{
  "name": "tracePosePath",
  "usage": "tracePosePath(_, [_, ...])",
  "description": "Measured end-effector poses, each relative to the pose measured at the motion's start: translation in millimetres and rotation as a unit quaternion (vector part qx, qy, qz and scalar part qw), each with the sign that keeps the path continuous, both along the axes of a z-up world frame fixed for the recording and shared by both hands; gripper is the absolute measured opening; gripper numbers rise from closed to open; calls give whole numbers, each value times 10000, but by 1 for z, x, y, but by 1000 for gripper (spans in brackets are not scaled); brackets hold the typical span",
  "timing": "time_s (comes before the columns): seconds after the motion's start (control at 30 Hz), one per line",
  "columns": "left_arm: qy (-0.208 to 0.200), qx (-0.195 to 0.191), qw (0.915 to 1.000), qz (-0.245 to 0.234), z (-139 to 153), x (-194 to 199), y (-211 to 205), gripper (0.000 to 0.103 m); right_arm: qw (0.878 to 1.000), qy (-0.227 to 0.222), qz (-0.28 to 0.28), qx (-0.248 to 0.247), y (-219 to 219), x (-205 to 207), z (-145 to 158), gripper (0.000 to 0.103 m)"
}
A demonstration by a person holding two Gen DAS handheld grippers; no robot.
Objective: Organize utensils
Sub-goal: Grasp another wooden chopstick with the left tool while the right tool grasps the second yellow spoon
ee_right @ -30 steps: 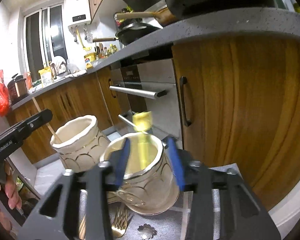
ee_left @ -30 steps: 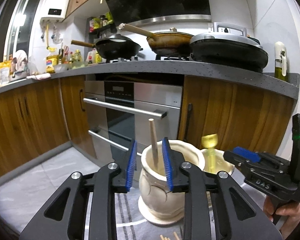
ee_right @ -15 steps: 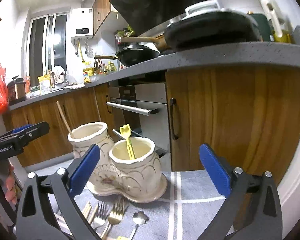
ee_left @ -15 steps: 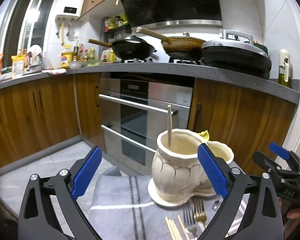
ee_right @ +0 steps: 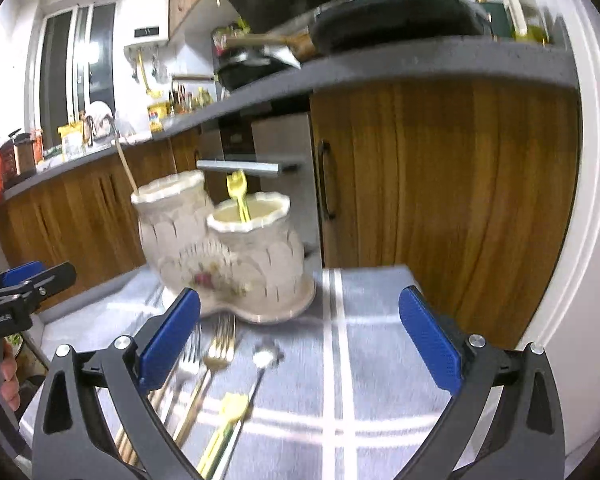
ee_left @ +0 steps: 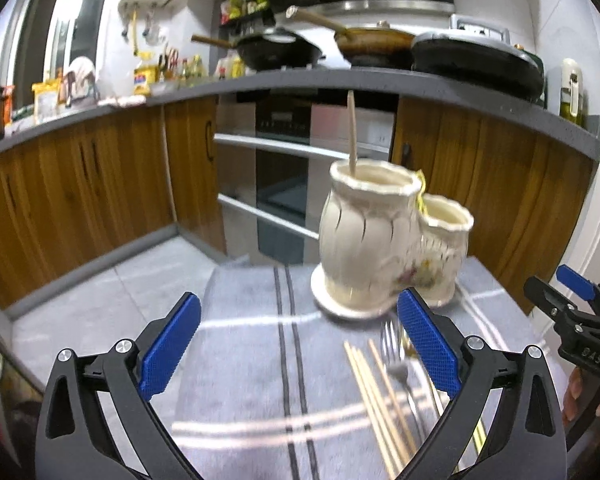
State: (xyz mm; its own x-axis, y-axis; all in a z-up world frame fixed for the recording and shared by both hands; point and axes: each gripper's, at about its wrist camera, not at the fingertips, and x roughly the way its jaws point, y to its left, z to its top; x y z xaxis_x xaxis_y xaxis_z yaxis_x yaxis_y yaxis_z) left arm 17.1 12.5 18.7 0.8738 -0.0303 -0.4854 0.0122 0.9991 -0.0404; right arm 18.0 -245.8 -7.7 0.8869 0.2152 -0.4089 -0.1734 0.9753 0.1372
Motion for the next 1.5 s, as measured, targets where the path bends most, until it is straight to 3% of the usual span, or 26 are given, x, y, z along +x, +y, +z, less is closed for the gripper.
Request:
tracePosePath(0.07, [202, -25, 9998, -21, -9, -1, 0, 98, 9998, 194, 44, 3, 0, -1, -6, 98])
tracePosePath(0.2, [787, 296, 9963, -156, -30, 0, -10, 98, 9984, 560, 79, -68, 0, 1, -17, 98])
tracePosePath(0.3, [1323, 512, 9894, -298, -49, 2, -18, 98, 9965, 830, 96, -11, -1, 4, -24, 98])
tracePosePath(0.4, [1555, 683, 9848, -356, -59, 0, -24, 98, 9954, 954, 96, 26, -1, 6, -27, 98])
tracePosePath(0.63, [1794, 936, 9781, -494, -69, -3, -34, 92, 9948, 1005, 131, -50, 1, 4, -28, 98])
tracePosePath(0.87, [1971, 1033, 9730, -616, -72, -4, -43, 66, 9945, 1042, 62, -36, -3, 7, -29, 98])
tracePosePath(1.13, [1994, 858, 9726, -830, -69, -10, -47, 63, 9945, 1040, 102, -84, 0, 8, -30, 98])
tracePosePath(1.23, [1987, 899, 9725, -819, -70, -9, -47, 56, 9944, 1045, 112, -90, 1, 8, -30, 98])
tracePosePath(1.5, [2043, 829, 9708, -945, -71, -8, -51, 48, 9944, 1042, 113, -93, 2, 8, -30, 98])
